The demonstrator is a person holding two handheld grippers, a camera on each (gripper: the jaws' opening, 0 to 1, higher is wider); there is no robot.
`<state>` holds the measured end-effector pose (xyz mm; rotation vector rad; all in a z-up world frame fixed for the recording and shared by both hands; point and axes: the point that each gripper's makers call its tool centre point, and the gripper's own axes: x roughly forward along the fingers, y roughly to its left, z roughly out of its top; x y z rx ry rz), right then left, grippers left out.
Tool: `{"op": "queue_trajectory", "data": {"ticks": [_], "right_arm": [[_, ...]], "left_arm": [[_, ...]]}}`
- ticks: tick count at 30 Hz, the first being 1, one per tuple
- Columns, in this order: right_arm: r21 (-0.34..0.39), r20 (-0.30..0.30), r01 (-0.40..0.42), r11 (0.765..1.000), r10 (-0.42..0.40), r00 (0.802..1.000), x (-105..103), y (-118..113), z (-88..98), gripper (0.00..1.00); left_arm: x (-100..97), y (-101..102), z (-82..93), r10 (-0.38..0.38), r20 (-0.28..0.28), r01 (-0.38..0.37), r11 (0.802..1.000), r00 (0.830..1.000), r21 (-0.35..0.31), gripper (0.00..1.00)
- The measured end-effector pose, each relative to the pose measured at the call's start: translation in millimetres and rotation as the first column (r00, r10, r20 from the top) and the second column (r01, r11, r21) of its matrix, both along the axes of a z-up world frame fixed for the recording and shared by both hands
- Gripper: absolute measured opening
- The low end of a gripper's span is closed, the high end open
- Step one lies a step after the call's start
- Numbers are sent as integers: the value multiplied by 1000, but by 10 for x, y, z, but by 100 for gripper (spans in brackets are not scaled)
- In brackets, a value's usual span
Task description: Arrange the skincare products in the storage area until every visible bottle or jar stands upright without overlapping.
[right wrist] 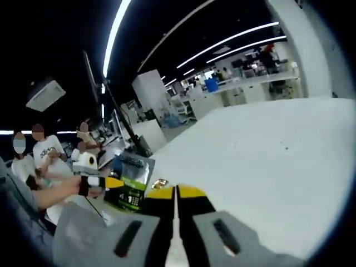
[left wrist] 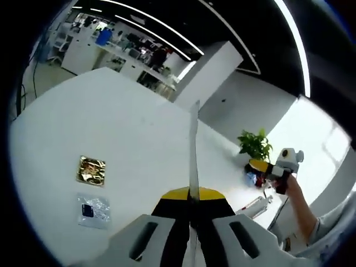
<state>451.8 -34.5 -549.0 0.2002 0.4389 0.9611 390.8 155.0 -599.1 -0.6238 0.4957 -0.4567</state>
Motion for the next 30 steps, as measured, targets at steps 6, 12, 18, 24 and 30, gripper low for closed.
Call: {"op": "queue_trajectory", "data": {"ticks": [6, 12, 18, 24, 30], "right_arm": [[1, 39, 28, 1000, -28, 999, -166, -21, 198, 2], [5, 71, 64, 998, -64, 995, -368, -34, 344, 2], [19, 101, 107, 994, -108, 989, -602, -42, 481, 2], [24, 120, 143, 989, -145, 982, -900, 17, 558, 2], [19, 118, 185, 983, -186, 975, -1108, 32, 504, 2]], "left_arm": [[-84, 27, 72, -53, 19, 53, 999, 998, 0, 0], [-167, 85, 94, -103, 33, 102, 995, 994, 18, 0], [-251, 112, 111, -153, 41, 153, 988, 987, 7, 0], [-365, 129, 114, -203, 58, 203, 979, 977, 2, 0], [-506, 96, 66, -275, 51, 274, 961, 960, 23, 0]]}}
